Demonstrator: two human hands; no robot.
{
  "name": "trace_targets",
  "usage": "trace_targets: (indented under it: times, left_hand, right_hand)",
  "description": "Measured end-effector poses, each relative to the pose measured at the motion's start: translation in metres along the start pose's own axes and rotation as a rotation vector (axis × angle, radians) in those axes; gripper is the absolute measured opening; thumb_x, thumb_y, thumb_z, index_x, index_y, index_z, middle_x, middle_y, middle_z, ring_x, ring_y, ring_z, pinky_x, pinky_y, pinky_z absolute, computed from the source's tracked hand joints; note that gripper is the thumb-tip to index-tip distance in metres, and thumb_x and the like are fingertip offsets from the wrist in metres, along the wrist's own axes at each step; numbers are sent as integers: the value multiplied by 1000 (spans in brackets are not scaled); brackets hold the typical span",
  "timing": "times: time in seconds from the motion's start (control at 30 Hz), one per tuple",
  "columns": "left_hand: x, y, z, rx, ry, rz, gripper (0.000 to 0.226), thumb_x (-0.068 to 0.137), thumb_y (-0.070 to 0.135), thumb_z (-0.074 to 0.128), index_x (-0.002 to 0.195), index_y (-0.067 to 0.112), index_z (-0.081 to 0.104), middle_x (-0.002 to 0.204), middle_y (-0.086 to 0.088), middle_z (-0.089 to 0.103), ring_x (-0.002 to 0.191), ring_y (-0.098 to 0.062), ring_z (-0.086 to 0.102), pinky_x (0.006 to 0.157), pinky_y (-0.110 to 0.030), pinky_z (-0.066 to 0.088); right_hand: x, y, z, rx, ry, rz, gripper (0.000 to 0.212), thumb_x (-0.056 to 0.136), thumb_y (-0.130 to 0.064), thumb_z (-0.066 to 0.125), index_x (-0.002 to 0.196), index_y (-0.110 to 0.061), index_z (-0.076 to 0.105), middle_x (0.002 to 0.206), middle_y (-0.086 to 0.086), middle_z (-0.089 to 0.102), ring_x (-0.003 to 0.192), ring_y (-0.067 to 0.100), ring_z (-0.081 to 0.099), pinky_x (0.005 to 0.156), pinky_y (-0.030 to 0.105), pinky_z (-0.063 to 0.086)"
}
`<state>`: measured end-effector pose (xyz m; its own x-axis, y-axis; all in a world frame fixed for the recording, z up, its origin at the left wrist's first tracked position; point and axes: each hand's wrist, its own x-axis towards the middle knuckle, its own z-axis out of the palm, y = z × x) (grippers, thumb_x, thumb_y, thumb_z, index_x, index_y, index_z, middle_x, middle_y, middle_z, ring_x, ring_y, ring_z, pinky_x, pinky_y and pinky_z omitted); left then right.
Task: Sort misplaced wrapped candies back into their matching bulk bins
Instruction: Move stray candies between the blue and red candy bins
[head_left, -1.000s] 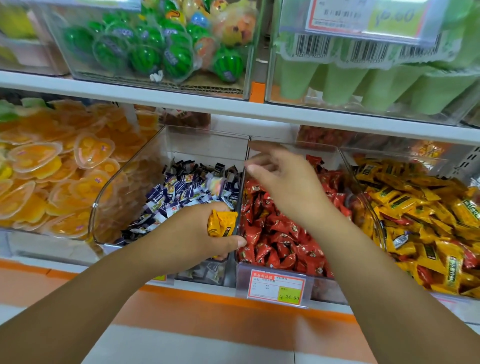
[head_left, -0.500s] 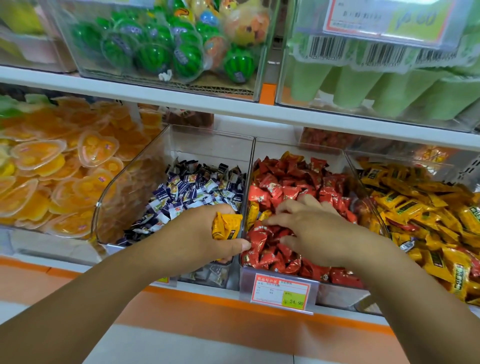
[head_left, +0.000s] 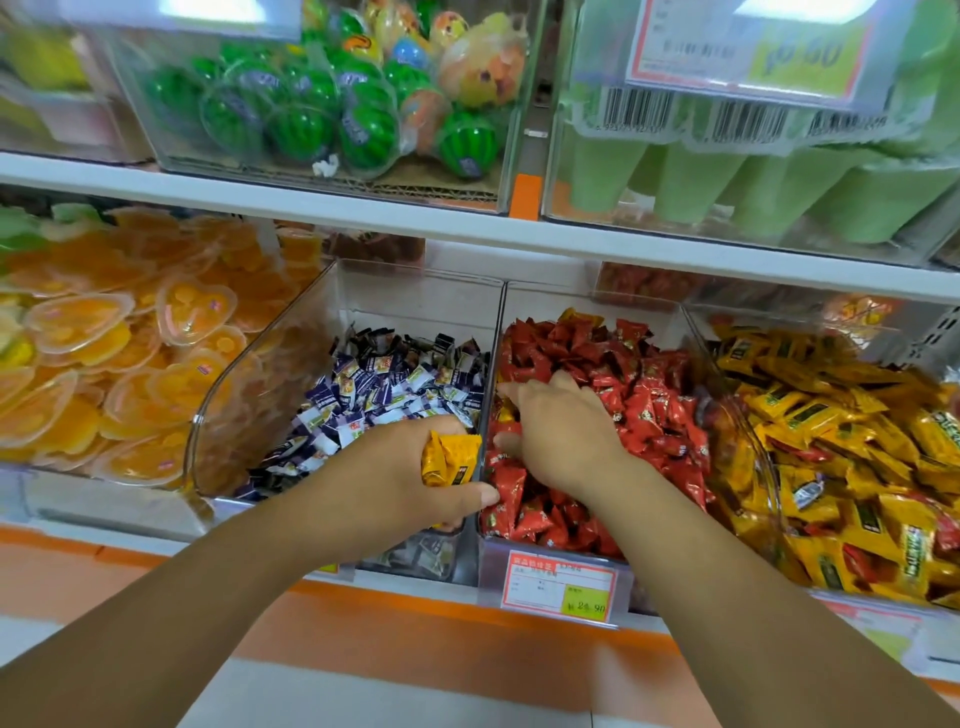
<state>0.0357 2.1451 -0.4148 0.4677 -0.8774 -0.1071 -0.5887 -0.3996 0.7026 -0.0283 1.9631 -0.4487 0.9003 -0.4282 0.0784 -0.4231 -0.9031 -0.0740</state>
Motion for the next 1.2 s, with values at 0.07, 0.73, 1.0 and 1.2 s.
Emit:
trace_targets:
  times: [0.07,0.73,1.0,1.2]
  left_hand:
    - [-1,1,0,3,-5,-3,34,84,49,65,82,18,52,73,-6,68,63,-12,63,71,-38,52]
    - [5,22,-2,-232,373,134,29,84,34,69,107,50,59,109,21,63,89,4,64,82,-23,54]
    - [14,24,4,-98,337,62,49,75,41,78,120,45,60,91,27,68,80,12,61,78,-18,53]
    - [15,24,-4,-327,299,47,39,78,24,77,105,44,58,75,18,71,63,-1,66,58,-10,50]
  right_hand:
    - [1,0,-1,14,6,-2,39,92,-46,56,128,-31,55,128,-4,56,123,21,38,100,37,29]
    - [-49,31,-65,1244,-2,-15,36,77,2,73,105,-19,71,98,10,71,88,27,69,86,27,55]
    - [-44,11,-63,1157,18,-159,51,78,11,70,117,-21,64,91,-2,61,73,16,57,83,33,55]
    - [-43,34,-72,942,-44,-88,53,83,5,68,121,-31,61,101,-1,66,71,13,62,77,27,56]
